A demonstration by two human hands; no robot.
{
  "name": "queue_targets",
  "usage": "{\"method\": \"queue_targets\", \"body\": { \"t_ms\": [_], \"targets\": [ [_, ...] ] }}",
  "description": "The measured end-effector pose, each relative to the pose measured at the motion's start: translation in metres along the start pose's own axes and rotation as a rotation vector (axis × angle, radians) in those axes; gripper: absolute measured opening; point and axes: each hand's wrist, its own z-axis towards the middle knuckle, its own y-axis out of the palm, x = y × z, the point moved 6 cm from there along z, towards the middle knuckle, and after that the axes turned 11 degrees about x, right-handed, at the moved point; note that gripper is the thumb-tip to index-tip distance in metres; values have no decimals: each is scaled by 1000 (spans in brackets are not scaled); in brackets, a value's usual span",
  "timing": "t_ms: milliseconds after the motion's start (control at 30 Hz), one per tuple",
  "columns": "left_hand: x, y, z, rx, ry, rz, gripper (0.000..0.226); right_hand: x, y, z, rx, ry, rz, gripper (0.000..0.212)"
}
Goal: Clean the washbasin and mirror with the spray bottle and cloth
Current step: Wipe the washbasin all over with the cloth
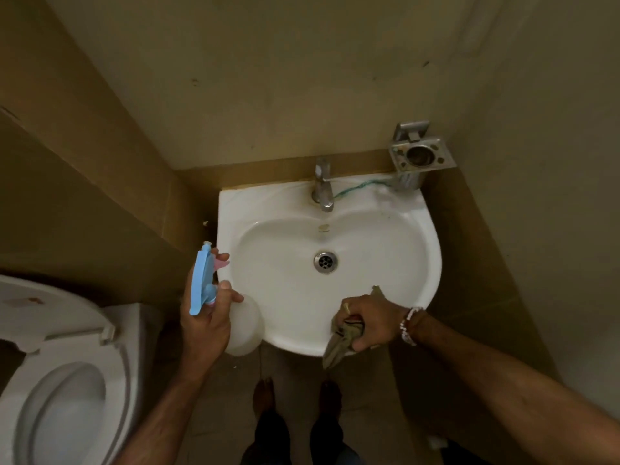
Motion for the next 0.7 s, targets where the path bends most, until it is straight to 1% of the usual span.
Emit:
{"method": "queue_targets", "body": {
  "t_ms": [100, 167, 200, 267, 333, 400, 467, 533, 600, 633, 700],
  "targets": [
    [8, 12, 1, -8, -16, -7, 22, 25, -32, -2, 55, 67, -151, 54],
    [10, 20, 2, -11, -15, 4, 22, 34, -52, 4, 142, 42, -378, 56],
    [10, 25, 4, -14, -18, 1, 23, 35, -62, 10, 197, 9, -495, 55],
    [11, 33, 7, -23, -28, -5, 27, 33, -79, 29, 349, -133, -680, 48],
    [13, 40, 9, -27, -38, -3, 31, 30, -92, 50, 460, -266, -876, 41],
    [16, 46, 11, -19, -25, -7, 32, 32, -109, 73, 507, -324, -1049, 35],
    [20, 51, 14, -20, -10, -12, 32, 35, -124, 90, 520, -328, -1175, 29],
    [22, 54, 16, -20, 0, -9, 29, 39, -132, 96, 510, -324, -1264, 24],
    [22, 55, 17, -12, -8, -2, 26, 46, -135, 92, 502, -332, -1272, 23],
    [20, 55, 19, -8, -9, 3, 25, 54, -137, 87, 492, -303, -1256, 23],
    [16, 54, 21, -2, -13, 19, 26, 72, -142, 73, 463, -154, -1205, 21]
  ]
}}
